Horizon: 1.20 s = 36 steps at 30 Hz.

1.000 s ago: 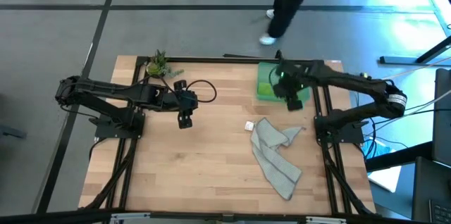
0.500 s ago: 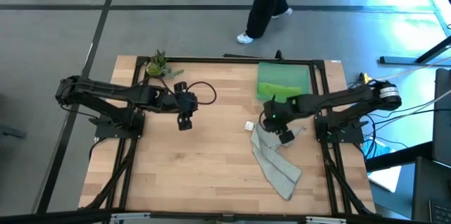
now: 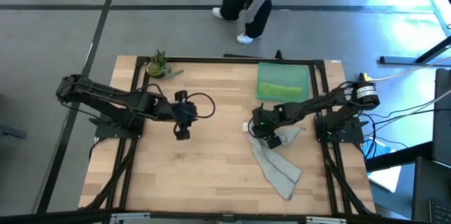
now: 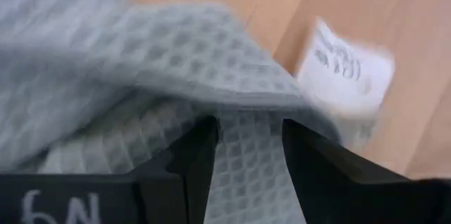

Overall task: Roll microfiber towels into tight, uniform cylinder then place into a basket
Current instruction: Fold the gray kitchen towel

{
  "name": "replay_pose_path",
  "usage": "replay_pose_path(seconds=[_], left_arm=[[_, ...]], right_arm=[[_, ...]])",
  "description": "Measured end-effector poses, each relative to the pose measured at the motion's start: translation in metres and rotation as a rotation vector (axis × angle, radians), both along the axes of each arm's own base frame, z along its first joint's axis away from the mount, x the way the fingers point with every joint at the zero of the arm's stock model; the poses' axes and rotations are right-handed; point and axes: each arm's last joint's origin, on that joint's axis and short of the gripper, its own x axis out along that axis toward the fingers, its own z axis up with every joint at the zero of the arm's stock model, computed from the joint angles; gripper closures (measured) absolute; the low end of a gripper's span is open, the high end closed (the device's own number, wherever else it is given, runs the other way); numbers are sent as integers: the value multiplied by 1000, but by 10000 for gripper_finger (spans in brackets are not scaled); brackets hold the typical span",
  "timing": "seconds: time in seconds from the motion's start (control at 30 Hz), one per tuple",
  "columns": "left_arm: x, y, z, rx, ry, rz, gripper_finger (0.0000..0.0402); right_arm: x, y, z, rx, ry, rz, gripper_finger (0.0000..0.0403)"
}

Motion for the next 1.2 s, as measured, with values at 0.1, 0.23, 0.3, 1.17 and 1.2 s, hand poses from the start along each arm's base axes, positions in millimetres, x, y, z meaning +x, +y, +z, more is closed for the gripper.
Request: replay_pose_path(seconds=[0.1,0.23,0.3,1.17,1.2], left_arm=[[-1,-4,0,-16,-6,2,308],[-2,-10,0,-20,-8,-15,308],[-2,-13,0,-27,-12,-17,308],[38,-17,-23,-12,-91,90,308],[44,-15,-28,-14,-93,102,308]], right_arm=[[10,-1,-9,2,-49,1,234],[23,-5,-14,-15,-164,27,234],[29,-9,-14,-19,-230,15,234],[5,-3,115,-122,-557,-113,234],[1,0,117,-118,-552,-103,234]])
